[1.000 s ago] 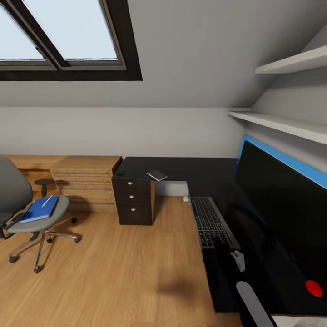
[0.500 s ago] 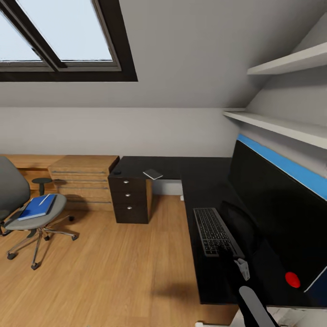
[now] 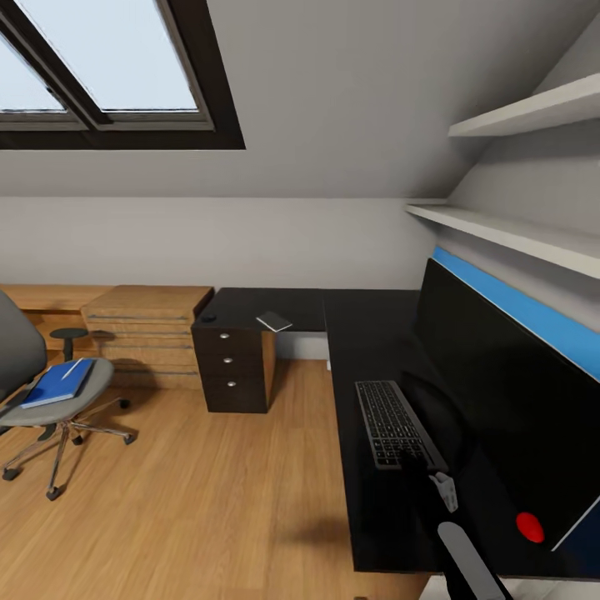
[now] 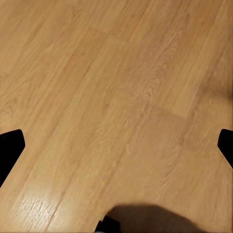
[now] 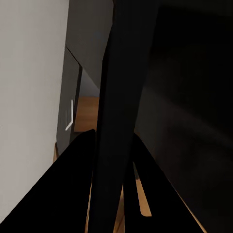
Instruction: In the bedroom, organize the workspace by keeping the computer under the desk, ensuring the monitor is on the desk, placing the keyboard on the desk next to the monitor, placing the mouse on the desk next to the keyboard, moving the folder from the swivel chair onto the desk next to the mouse, stacking the notebook on top of the folder with the pen on top of the notebook, and positioning the swivel chair next to the desk.
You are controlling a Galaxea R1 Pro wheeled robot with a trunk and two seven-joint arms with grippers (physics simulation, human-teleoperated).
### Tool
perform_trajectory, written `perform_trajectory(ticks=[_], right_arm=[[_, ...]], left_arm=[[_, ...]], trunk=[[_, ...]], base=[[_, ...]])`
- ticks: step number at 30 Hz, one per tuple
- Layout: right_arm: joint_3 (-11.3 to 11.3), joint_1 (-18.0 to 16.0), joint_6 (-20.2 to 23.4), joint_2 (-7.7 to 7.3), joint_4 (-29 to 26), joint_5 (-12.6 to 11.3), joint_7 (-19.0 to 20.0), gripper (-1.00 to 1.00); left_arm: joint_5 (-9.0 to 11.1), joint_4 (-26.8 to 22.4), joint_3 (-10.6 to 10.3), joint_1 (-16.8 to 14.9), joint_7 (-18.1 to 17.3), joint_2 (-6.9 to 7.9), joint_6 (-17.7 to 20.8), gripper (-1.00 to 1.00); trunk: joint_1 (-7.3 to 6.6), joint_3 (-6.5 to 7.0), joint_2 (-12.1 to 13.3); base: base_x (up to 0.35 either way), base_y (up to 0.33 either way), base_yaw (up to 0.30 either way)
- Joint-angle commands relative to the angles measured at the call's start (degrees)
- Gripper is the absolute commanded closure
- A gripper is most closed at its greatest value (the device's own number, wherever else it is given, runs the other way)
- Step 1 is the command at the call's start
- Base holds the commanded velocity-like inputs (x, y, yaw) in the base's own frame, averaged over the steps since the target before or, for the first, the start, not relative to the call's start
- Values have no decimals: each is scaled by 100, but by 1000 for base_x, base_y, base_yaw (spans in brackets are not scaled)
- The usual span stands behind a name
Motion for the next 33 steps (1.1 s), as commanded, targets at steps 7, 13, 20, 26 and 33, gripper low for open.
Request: perform_trajectory(ticks=[7,13,20,26,33], right_arm=[[-4,-1,-13,-2,20,-72,-124,100],[-4,-1,-10,-2,21,-71,-124,100],[-4,-19,-6,-2,74,-71,-124,100],[-4,-27,-6,-2,82,-71,-124,100],[-5,-27,-11,-2,82,-71,-124,100]], left_arm=[[40,-14,-10,1,34,5,5,-100],[40,-9,-1,1,41,5,12,-100],[40,-7,-7,1,35,5,6,-100],[40,-6,-7,1,39,5,4,-100],[37,-5,-8,1,34,5,0,-100]], trunk=[[2,-7,-4],[2,-7,-4],[2,-7,-4],[2,-7,-4],[2,-7,-4]], base=[[118,-9,0],[95,0,0],[105,94,0],[76,30,0],[238,2,0]])
